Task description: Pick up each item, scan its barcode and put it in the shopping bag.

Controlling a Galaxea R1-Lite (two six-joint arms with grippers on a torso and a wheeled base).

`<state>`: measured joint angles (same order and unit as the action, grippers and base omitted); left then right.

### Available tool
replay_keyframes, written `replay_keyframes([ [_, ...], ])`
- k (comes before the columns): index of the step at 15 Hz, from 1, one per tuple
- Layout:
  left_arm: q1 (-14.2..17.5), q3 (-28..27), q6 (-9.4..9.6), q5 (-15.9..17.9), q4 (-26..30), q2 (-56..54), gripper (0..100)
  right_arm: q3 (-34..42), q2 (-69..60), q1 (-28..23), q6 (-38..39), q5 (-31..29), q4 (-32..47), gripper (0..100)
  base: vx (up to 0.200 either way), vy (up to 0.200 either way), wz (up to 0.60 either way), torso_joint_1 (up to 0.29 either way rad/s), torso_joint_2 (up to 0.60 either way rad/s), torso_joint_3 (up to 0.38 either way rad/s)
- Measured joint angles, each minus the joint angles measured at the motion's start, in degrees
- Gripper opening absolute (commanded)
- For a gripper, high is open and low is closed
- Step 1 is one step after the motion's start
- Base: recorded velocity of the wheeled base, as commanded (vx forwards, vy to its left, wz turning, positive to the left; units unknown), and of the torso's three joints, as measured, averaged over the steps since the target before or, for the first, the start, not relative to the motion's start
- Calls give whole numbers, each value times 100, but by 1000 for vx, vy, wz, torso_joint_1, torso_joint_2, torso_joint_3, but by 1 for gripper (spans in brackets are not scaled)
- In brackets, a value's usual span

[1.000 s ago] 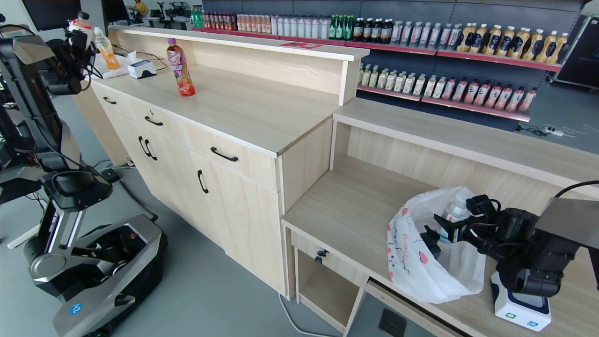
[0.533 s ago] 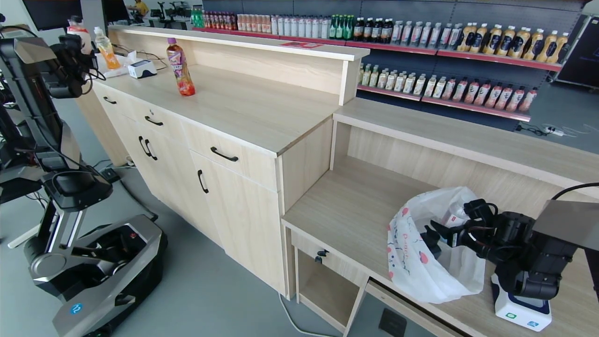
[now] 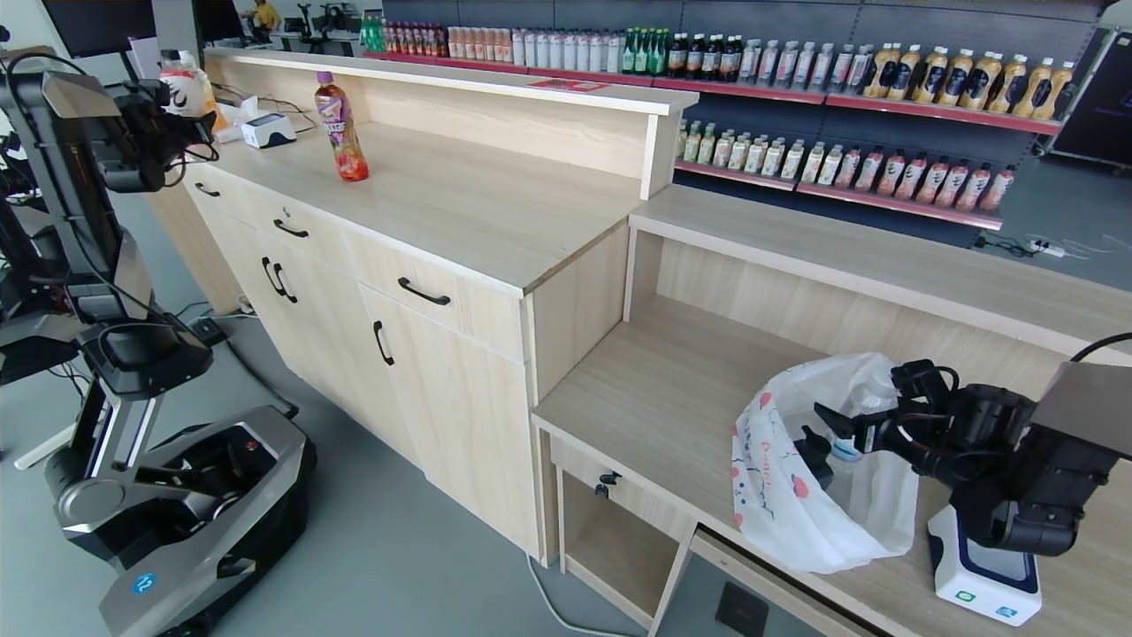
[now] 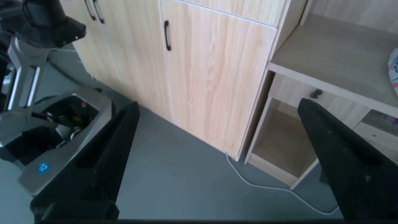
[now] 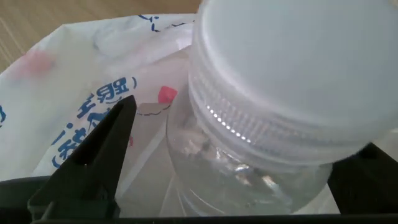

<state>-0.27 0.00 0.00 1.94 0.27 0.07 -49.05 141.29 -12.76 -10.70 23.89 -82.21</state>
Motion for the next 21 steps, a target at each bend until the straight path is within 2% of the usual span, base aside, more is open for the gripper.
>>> replay_keyframes([
  [4, 2, 0, 2, 0, 0, 0, 100, 468, -1147, 72, -268, -30, 480, 100, 0, 0, 0, 0, 0, 0],
  [8, 2, 0, 2, -2, 0, 0, 100, 1286, -3112, 67, -728, -57, 1291, 100, 0, 0, 0, 0, 0, 0],
  [12, 2, 0, 0, 0, -2, 0, 100, 1813, -4945, -140, -1223, -235, 2236, 100, 0, 0, -600, 4, 4, 4],
  [14, 5, 0, 0, -2, -2, 0, 100, 1888, -5632, -239, -1278, -499, 2651, 100, 0, 0, -600, -5, 0, 5],
  [17, 5, 0, 0, 0, -2, 0, 100, 1893, -6507, -597, -1209, -857, 4067, 100, 0, 0, -600, 5, 4, 5],
  [18, 6, 0, 0, 0, 0, 0, 100, 1852, -6734, -729, -1133, -1046, 4319, 100, 0, 0, -600, 2, -2, 7],
  [21, 2, 0, 0, 0, -2, 0, 100, 1943, -7313, -851, -591, -2394, 5476, 100, 0, 0, -600, 2, 4, 1],
])
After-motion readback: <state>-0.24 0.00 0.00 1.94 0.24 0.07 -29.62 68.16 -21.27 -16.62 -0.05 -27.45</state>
